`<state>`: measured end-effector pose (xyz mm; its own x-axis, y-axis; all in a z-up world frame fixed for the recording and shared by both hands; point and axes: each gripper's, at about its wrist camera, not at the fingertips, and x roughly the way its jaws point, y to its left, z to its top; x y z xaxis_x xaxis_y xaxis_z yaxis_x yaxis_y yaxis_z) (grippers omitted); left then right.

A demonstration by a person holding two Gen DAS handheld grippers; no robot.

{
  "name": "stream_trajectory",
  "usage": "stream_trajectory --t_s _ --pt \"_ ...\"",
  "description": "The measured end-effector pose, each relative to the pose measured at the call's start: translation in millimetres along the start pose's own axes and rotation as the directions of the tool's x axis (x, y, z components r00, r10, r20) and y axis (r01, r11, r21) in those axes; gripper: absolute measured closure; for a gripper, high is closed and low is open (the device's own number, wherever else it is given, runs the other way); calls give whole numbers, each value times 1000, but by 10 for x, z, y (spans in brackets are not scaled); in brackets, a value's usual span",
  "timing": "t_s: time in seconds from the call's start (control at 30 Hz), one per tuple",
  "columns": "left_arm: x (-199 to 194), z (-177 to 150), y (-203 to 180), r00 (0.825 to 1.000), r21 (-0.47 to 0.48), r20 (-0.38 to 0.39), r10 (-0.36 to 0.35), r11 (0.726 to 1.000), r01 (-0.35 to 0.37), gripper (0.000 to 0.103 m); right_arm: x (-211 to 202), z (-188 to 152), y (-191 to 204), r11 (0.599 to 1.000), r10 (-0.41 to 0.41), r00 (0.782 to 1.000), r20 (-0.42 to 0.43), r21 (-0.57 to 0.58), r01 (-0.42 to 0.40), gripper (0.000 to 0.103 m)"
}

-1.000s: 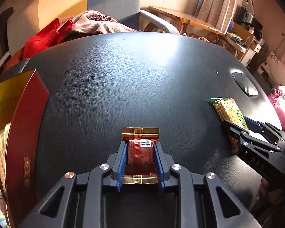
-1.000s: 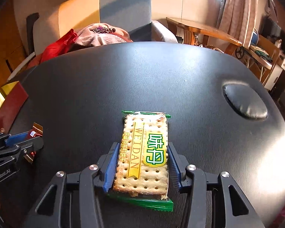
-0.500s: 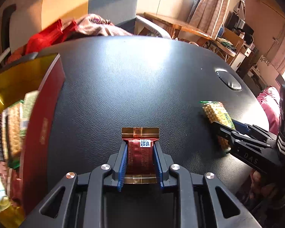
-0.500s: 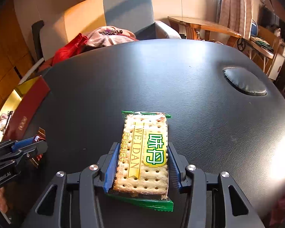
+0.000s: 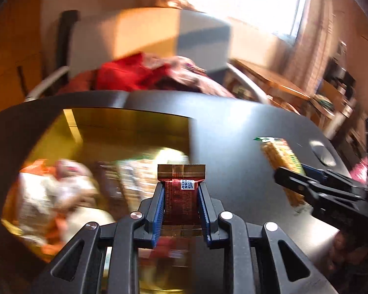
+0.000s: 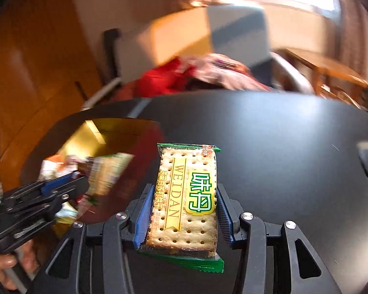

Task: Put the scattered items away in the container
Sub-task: 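Carry the candy packet and cracker packet over the gold box, then open both tools to drop the candy and cracker packets into the gold box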

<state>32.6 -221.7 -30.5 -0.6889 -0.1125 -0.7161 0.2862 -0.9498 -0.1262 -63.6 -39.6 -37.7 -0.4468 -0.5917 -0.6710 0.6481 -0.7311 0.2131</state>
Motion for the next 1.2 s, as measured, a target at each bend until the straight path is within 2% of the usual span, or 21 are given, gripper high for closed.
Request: stream_trajectory --t_s 0.2,0.37,0.57,0.7,0.83,0.97,1.2 --pt "8 59 552 995 -42 6 104 994 -103 77 352 216 760 988 91 995 -30 -124 -94 54" --pt "131 54 768 988 -43 -13 151 987 -152 76 722 215 1113 976 95 990 -100 -187 -112 54" --pt "313 56 874 981 -34 -38 188 981 -190 75 1049 226 1161 975 79 981 -178 -189 -113 54" --pt "324 52 927 985 -55 -44 169 984 -172 70 1097 217 1112 979 81 978 -193 -169 -115 52" --pt "256 44 905 986 -56 -25 164 985 -165 65 1000 218 1094 980 93 981 -169 -158 -120 46" --pt "141 15 910 987 -90 -8 162 983 -163 60 885 186 1077 982 92 985 -149 -151 -114 46" --pt "-133 -148 909 979 -116 19 204 973 -201 56 677 94 1082 986 60 993 -103 -151 -76 43"
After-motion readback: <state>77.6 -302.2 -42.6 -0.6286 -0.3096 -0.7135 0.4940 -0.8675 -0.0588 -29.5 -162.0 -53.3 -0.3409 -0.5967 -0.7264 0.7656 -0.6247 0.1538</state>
